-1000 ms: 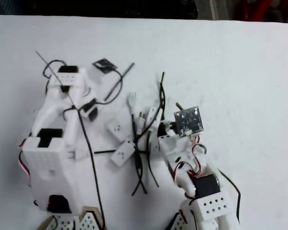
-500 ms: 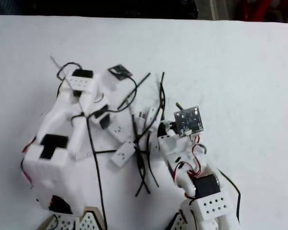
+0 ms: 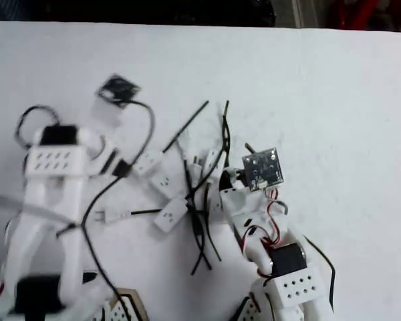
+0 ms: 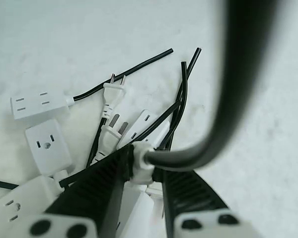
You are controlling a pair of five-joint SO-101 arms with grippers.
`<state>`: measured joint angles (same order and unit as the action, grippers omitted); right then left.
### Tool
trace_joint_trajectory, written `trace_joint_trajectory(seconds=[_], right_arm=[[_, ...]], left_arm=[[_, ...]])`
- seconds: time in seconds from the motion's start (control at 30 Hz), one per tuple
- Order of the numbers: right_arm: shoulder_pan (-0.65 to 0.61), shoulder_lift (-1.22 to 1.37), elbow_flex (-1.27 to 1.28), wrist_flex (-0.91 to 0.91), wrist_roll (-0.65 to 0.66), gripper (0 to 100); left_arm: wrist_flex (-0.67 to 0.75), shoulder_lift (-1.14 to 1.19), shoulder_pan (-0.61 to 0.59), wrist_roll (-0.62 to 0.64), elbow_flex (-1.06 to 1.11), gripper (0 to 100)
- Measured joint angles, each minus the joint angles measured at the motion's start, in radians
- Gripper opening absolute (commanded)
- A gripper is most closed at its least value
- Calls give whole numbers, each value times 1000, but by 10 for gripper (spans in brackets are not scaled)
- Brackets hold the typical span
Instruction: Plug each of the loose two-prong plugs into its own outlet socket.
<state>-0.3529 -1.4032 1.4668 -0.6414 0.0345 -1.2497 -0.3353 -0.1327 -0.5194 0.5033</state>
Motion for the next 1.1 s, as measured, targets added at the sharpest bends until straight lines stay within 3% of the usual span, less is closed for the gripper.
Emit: trace_joint_trajectory(seconds=[0.23, 0.53, 0.93, 1.1], right_arm=[[-132, 60, -133, 0, 0, 17], [-295, 560, -463, 0, 0, 17], [-382, 1206, -885, 0, 71, 18], [-413, 1367, -1003, 43, -11, 18]], left_arm=[[52, -301, -167, 143, 247, 290], [330, -539, -292, 279, 680, 290], [385, -598, -381, 292, 766, 290], [385, -598, -384, 292, 766, 290]])
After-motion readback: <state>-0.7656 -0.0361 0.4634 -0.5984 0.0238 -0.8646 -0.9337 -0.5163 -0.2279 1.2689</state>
